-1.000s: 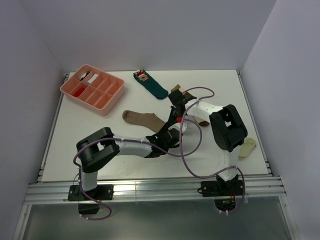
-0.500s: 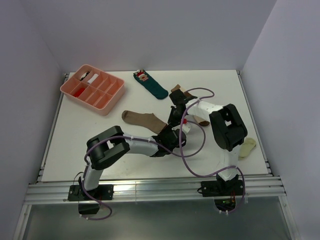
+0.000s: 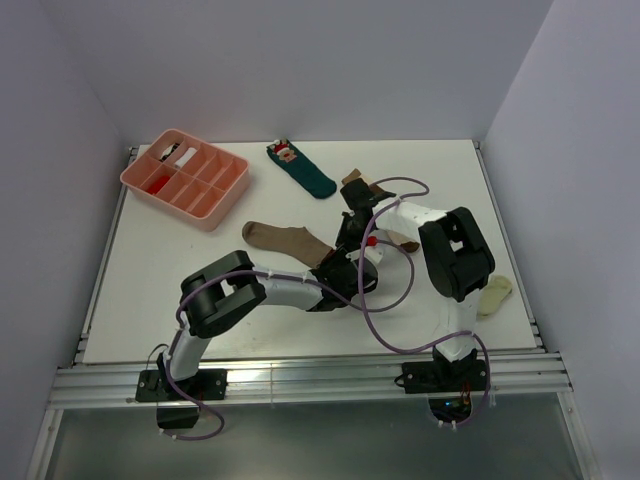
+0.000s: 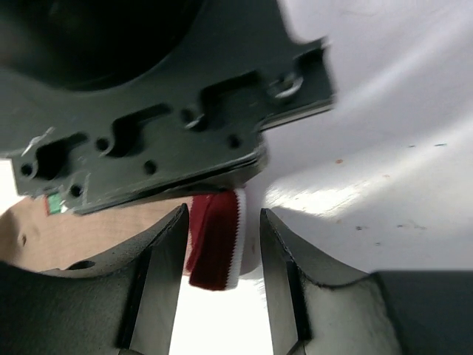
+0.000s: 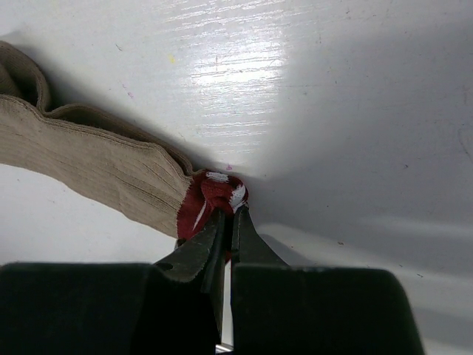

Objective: Roll the socks
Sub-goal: Roll the sock at the center of the board.

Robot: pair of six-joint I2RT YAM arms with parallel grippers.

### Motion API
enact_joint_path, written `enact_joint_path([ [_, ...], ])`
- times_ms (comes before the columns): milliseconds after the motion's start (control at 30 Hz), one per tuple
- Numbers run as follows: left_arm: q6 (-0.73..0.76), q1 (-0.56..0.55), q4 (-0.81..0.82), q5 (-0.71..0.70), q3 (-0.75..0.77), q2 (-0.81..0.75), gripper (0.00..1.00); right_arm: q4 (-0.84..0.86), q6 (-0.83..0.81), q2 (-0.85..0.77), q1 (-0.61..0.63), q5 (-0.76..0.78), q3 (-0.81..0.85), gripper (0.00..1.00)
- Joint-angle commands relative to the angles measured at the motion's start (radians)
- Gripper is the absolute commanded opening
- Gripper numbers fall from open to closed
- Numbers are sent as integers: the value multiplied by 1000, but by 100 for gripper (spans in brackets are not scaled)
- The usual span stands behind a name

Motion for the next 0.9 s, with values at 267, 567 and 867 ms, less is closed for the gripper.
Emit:
enact_joint_path([
  [267, -109, -5, -168, 3, -3, -21, 44, -36, -9, 60, -3, 36, -31, 0],
  [567, -105, -31, -174, -36, 10, -45, 44, -33, -10, 68, -4, 29, -30, 0],
  [867, -71, -48, -134, -100, 7, -82, 46, -20, -10, 71, -4, 13, -34, 0],
])
